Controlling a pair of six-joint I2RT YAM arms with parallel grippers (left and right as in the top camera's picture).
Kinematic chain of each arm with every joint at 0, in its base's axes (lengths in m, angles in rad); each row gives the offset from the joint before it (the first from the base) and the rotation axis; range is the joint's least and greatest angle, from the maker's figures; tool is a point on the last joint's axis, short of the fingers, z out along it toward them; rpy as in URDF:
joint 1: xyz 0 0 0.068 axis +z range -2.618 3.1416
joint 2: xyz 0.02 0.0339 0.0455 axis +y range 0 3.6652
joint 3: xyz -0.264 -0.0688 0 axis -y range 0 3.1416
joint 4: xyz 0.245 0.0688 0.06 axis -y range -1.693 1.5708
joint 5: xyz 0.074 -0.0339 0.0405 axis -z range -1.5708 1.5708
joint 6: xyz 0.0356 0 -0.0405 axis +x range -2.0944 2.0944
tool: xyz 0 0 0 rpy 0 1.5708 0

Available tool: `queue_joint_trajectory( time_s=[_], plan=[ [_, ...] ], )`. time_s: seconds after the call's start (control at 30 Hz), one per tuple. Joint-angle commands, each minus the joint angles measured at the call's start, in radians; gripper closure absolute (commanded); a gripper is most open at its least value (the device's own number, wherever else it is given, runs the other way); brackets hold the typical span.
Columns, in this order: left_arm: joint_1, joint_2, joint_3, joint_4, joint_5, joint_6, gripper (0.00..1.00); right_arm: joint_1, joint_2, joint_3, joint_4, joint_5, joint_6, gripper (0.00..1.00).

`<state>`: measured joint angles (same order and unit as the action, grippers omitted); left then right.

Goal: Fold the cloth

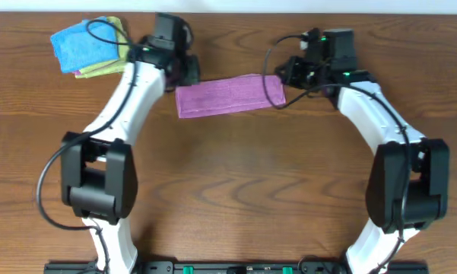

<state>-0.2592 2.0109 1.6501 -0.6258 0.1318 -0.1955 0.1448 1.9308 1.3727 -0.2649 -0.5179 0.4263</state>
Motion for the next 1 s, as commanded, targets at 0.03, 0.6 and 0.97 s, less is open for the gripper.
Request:
queue_joint_trajectory(
  time_s=[0.03, 0.6, 0.97],
  plan=[
    [-0.059, 0.035, 0.015, -0.001, -0.191, 0.105, 0.94, 0.056, 0.002, 0.008, -0.022, 0.134, -0.07, 0.99],
    [-0.093, 0.201, 0.012, -0.042, -0.242, 0.008, 0.94, 0.072, 0.002, 0.082, -0.12, 0.311, -0.14, 0.98],
    [-0.081, 0.284, 0.013, -0.039, -0.234, 0.004, 0.94, 0.064, 0.002, 0.082, -0.172, 0.335, -0.18, 0.99]
  ],
)
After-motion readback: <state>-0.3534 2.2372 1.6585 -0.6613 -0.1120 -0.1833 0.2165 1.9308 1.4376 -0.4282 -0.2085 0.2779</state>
